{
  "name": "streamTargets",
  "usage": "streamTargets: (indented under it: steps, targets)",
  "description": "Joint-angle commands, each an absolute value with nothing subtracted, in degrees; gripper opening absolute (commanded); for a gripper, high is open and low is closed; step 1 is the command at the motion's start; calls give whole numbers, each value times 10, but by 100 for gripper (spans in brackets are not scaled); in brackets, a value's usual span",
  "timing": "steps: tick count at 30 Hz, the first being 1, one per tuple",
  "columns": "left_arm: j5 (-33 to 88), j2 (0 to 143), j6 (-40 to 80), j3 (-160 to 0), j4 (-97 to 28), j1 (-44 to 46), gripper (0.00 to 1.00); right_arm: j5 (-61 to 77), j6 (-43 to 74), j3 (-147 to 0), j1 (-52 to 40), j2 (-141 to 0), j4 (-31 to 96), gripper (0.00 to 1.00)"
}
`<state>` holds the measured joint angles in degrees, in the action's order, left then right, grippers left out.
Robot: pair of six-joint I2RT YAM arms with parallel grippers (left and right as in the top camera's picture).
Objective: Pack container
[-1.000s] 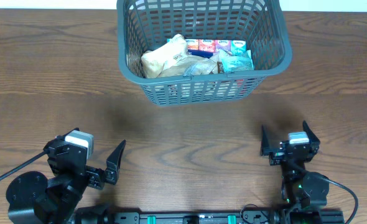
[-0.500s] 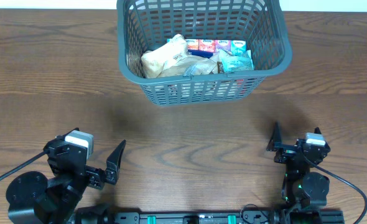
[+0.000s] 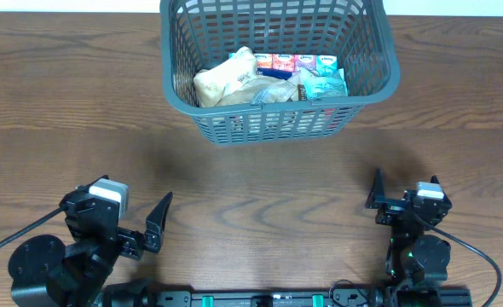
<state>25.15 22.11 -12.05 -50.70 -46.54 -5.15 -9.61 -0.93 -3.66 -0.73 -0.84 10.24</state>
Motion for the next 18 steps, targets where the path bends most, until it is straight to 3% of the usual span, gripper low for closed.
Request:
streamTargets:
  steps: [1, 18]
  targets:
    - [257, 220, -128, -505, -467, -53, 99, -66, -59, -32, -12, -3, 105, 99]
    - [257, 220, -128, -505, -467, -53, 99, -44, -58, -32, -12, -3, 107, 99]
